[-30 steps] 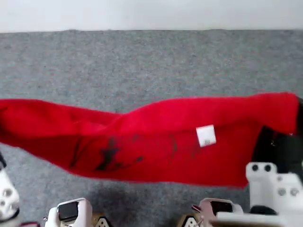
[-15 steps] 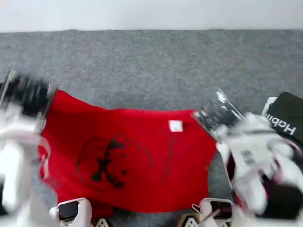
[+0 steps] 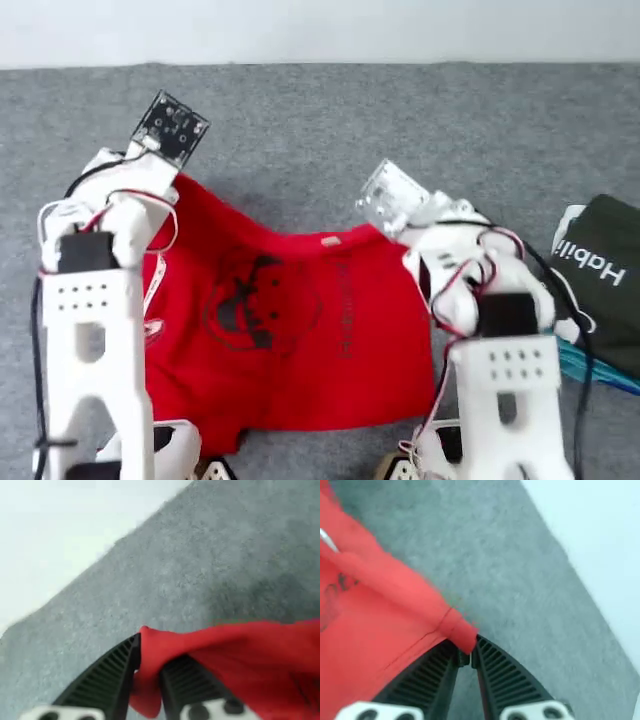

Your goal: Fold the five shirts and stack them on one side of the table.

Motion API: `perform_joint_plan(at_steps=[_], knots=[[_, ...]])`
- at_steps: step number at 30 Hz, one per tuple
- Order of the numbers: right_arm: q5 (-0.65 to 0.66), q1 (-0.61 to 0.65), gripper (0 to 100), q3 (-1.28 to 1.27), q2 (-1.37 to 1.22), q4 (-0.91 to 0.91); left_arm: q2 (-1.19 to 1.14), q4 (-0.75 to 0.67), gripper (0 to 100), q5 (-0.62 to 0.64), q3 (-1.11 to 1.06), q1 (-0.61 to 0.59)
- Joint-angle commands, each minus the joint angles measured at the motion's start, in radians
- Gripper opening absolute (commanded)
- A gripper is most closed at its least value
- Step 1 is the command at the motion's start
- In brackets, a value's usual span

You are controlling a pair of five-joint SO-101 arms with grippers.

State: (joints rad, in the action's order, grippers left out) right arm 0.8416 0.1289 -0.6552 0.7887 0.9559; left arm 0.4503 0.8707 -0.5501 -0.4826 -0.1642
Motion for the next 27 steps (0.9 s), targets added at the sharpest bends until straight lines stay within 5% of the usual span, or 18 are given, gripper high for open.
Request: perform_joint_plan(at_steps=[1, 10, 21, 27], knots=[[0.009, -0.007, 1.1, 0.011, -0.113, -0.180, -0.097, -0.127, 2, -0.008, 0.054, 0.003], [0.011, -0.071, 1.1, 0.351, -0.561, -0.369, -0.457, -0.176, 2, -0.006, 0.463, 0.002], [0.011, -0.099, 1.1, 0.925, -1.030, -0.335, -0.891, -0.167, 2, -0.005, 1.070, 0.006], [0.009, -0.093, 1.1, 1.030, -1.095, -0.189, -1.007, 0.038, 2, -0.005, 1.277, 0.012]])
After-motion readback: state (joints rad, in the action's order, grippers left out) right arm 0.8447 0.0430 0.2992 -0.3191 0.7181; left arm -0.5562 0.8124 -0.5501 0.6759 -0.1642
